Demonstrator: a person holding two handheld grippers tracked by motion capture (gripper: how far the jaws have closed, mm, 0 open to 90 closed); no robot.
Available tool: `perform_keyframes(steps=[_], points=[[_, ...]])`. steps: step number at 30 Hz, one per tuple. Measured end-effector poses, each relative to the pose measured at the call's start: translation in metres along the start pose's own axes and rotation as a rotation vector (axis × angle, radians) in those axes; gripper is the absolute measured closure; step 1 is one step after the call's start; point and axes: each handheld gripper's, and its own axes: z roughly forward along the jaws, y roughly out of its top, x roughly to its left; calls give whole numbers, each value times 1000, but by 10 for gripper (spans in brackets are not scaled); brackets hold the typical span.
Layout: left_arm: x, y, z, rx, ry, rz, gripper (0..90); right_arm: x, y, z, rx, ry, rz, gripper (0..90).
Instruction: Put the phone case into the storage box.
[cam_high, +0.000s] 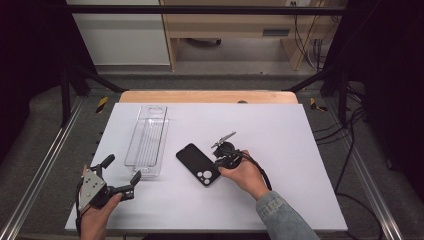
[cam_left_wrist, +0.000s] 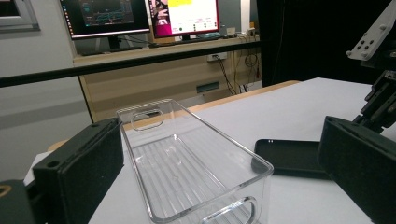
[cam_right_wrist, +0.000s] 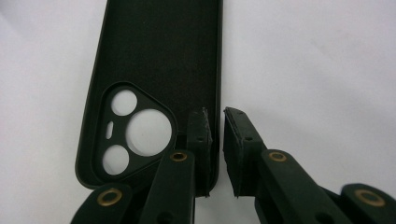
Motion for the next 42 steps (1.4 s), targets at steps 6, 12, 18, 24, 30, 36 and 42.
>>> perform_keyframes(steps=[6, 12, 18, 24, 30, 36, 42], points=[[0, 0, 0, 3, -2, 3, 0, -1, -2, 3, -2, 3, 15, 821], [0, 0, 0, 3, -2, 1, 0, -2, -2, 3, -15, 3, 14, 833], [-1, 0, -1, 3, -2, 1, 0, -2, -5, 4, -23, 5, 20, 838], [0, 0, 1, 4, -6, 5, 0, -2, -9, 5, -41, 6, 30, 841], [-1, 0, 1, 8, -6, 7, 0, -5, -13, 5, -68, 26, 48, 848], [-1, 0, 1, 9, -5, 7, 0, -4, -15, 5, -81, 16, 44, 863], [-1, 0, 1, 10, -7, 9, 0, -2, -17, 5, -102, -6, 40, 883]])
